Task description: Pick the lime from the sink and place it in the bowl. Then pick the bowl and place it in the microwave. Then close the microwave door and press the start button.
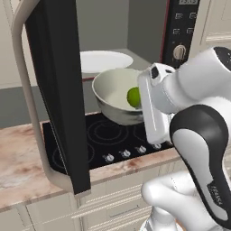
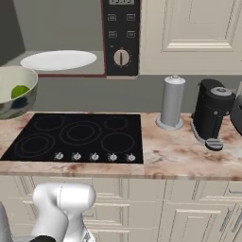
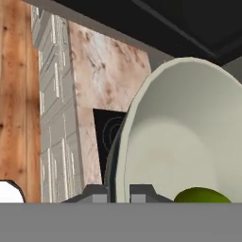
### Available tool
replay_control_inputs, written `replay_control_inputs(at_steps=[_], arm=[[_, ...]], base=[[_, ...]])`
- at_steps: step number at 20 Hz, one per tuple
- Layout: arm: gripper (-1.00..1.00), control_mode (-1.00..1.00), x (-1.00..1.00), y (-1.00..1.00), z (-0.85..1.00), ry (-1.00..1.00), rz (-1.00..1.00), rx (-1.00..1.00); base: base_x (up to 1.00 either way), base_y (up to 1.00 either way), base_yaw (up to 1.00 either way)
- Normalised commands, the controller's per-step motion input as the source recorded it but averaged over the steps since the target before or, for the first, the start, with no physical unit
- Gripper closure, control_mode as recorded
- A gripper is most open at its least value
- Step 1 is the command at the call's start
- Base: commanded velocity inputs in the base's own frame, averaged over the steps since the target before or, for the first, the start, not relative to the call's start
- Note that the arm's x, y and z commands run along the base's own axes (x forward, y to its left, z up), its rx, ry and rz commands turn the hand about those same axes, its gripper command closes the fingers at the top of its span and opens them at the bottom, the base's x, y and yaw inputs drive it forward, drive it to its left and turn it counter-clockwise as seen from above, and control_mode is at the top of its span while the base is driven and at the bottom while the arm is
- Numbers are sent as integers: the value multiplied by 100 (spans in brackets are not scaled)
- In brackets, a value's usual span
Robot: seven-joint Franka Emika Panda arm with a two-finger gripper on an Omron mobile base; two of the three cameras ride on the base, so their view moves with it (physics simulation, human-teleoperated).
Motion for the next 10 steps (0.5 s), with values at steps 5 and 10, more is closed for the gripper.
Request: replay_control_inputs(at_steps=[5, 10], arm=[[100, -100, 98, -23, 82, 0, 0, 0], [100, -100, 100, -3, 18, 0, 0, -6]], base=[[0, 0, 0], [0, 0, 0]])
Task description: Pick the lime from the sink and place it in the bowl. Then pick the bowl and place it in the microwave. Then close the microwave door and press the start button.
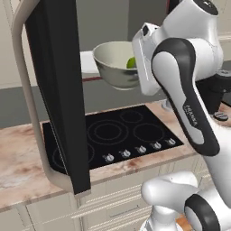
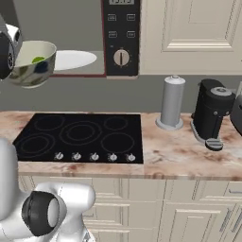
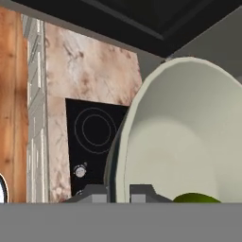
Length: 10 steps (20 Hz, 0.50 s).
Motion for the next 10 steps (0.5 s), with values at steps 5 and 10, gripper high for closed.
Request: replay_control_inputs(at_steps=[5, 10], arm=[[100, -100, 100, 0, 9, -3, 0, -12], [100, -100, 91, 0, 22, -5, 0, -11]], base=[[0, 0, 0], [0, 0, 0]])
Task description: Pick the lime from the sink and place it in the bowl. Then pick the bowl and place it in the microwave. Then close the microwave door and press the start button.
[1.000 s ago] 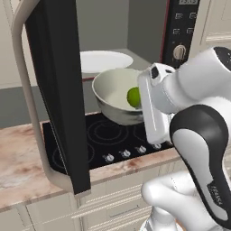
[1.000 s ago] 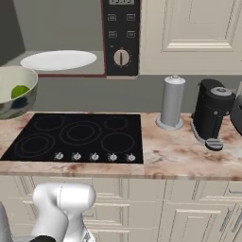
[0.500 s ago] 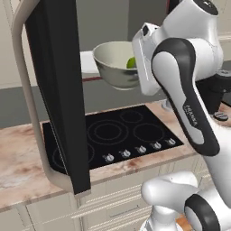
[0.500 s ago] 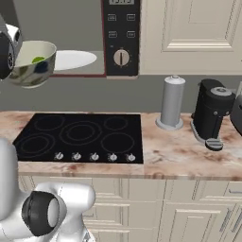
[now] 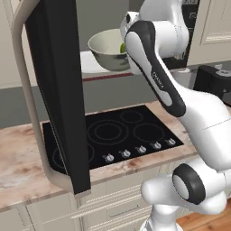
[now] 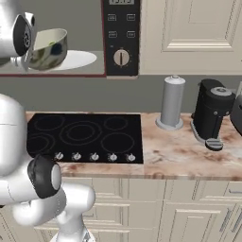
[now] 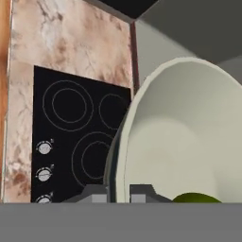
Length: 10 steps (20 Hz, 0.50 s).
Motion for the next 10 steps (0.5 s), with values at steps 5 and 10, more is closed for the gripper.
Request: replay_control_inputs(at_steps=[5, 10], arm=[[100, -100, 85, 0, -1, -6, 0, -1], [100, -100, 84, 9, -6, -8, 0, 0]], base=[[0, 0, 0], [0, 0, 0]])
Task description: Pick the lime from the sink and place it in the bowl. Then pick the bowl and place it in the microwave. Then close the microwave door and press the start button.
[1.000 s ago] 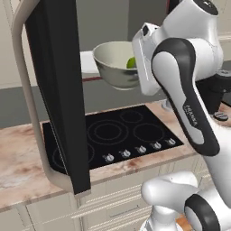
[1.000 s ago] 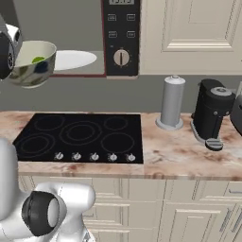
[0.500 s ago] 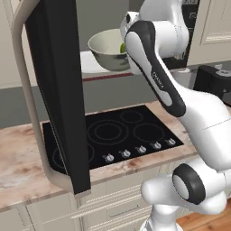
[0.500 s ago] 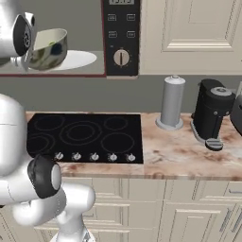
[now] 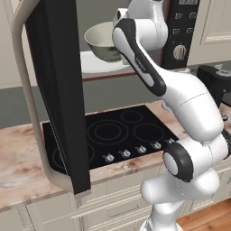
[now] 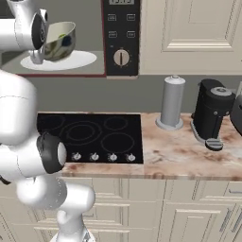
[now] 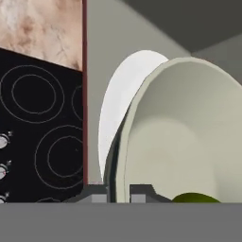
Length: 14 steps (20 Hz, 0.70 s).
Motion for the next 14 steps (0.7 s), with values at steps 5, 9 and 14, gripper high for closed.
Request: replay_control_inputs(at_steps=[5, 9, 14], arm=[[100, -100, 63, 21, -28, -8, 0, 0], [100, -100, 21, 12, -44, -3, 0, 0], [100, -100, 0, 0, -27, 0, 0, 0]], base=[[0, 0, 0], [0, 0, 0], [0, 0, 0]])
